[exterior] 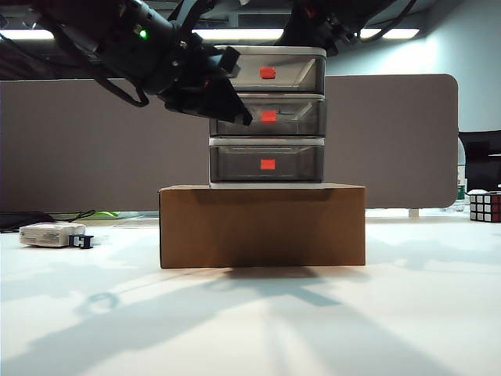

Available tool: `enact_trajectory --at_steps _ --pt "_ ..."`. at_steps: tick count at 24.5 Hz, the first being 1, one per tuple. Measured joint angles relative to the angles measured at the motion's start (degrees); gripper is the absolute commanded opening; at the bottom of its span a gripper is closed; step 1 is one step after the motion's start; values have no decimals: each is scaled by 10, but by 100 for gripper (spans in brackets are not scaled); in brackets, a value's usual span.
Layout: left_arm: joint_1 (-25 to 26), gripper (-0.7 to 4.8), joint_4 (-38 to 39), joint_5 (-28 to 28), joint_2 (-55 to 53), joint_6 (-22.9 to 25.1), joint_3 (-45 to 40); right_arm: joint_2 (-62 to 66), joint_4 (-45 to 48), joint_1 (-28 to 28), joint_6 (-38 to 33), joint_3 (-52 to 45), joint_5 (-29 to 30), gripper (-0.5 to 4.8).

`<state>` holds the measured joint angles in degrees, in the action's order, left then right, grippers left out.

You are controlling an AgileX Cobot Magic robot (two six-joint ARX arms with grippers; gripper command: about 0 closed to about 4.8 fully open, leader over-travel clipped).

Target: Open the second layer of the drawer on the table, pick up the earphone case on the table and put it in, and finally close the drawer.

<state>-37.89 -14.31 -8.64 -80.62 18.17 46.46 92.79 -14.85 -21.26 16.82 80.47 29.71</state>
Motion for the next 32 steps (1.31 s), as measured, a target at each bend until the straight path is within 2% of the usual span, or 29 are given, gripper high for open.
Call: enact_trajectory --at_steps 3,6,10,14,16,19,22,26,30,32 --pt "0 -6 -32 32 -4 4 0 -2 -6 0 9 0 -4 -5" --pt "0 -6 -30 38 -4 11 0 -3 -11 0 12 1 -6 -5" --pt "0 -6 35 -30 42 2 -1 -29 -36 0 26 -3 15 -5" --pt "-7 -6 100 2 134 35 -14 -89 -71 0 31 -14 14 -5" --pt "14 -6 161 22 233 43 -42 -158 -68 3 33 -48 15 -5" --pt "25 -6 224 28 382 17 -95 -270 -73 4 31 -152 -11 -5" --pt "26 -6 231 27 501 -16 -150 -355 -75 4 16 -228 -21 -5" --pt "26 -6 244 66 710 -105 -280 -567 25 3 -52 -427 -35 -5" --pt "26 -6 244 88 796 -150 -330 -660 70 3 -64 -499 -85 -5" --pt "26 -6 238 97 804 -163 -347 -694 75 3 -65 -539 -99 -5"
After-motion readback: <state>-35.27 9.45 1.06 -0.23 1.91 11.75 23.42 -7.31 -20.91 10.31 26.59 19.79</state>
